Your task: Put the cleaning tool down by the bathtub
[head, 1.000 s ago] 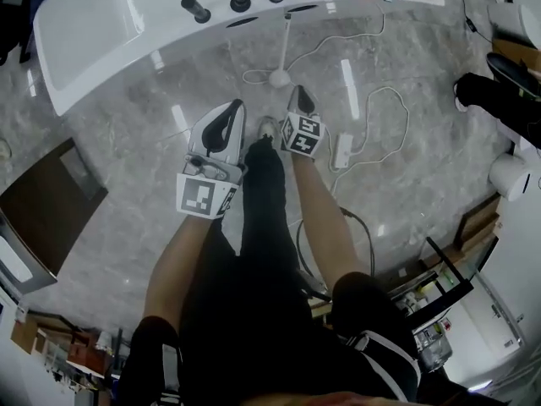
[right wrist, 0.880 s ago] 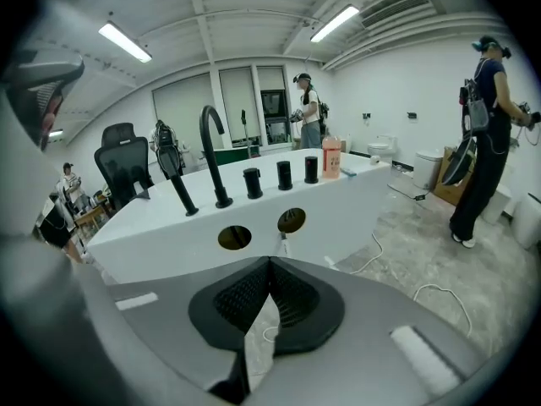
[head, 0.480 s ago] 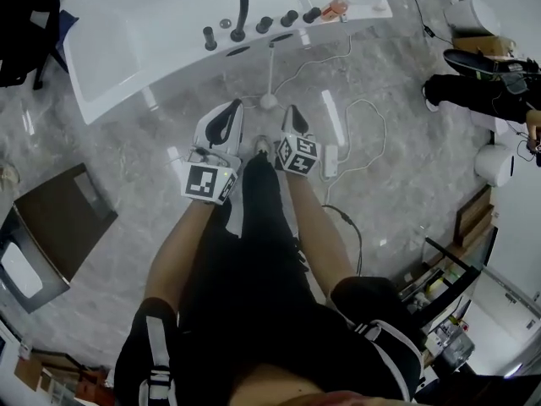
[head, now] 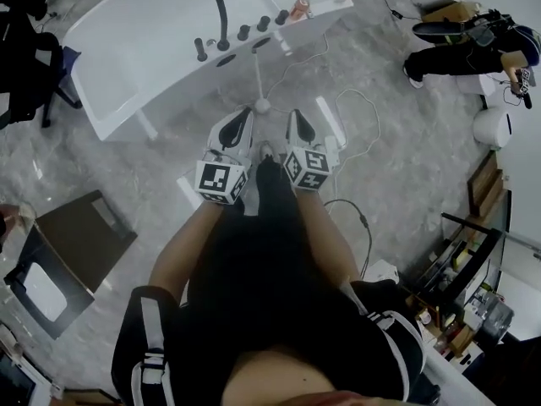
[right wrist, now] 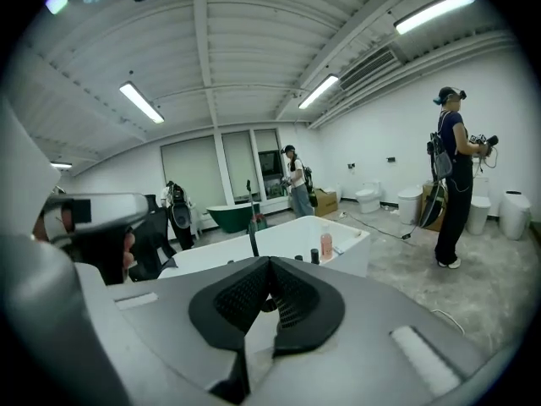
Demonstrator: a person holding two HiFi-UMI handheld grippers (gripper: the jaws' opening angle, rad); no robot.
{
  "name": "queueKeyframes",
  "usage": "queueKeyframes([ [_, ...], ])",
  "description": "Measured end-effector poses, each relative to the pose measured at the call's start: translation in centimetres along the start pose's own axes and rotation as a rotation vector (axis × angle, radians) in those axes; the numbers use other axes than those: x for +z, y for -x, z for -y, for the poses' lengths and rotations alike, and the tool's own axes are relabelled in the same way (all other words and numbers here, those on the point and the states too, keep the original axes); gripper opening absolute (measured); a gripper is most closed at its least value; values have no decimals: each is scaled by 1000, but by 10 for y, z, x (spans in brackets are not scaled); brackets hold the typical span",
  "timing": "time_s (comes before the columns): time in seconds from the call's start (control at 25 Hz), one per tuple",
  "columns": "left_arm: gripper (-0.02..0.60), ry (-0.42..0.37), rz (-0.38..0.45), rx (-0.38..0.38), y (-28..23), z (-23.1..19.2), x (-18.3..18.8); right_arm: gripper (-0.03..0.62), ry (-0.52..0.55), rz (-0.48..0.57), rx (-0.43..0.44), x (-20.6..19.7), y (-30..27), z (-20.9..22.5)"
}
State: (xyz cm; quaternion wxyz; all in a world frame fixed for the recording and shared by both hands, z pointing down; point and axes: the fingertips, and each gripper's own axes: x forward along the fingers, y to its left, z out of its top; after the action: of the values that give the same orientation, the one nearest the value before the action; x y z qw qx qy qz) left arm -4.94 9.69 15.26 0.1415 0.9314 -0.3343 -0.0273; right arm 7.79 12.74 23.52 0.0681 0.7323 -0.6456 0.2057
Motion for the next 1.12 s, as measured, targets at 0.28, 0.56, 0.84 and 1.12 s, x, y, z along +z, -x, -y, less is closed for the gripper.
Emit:
queueKeyframes([
  [0.28,8,-33,29,14,24,44,24,0,36,100,74,54,83,-8],
  [0.56,9,-39,40,46,30,62,33,0,55,161,138,75,127,-3],
  [0.84,9,-63,55,46,31,85,29,-2,58,209,172,80,133,4],
  [1.12,9,-82,58,42,25,98,28,-2,53,221,184,85,132,15],
])
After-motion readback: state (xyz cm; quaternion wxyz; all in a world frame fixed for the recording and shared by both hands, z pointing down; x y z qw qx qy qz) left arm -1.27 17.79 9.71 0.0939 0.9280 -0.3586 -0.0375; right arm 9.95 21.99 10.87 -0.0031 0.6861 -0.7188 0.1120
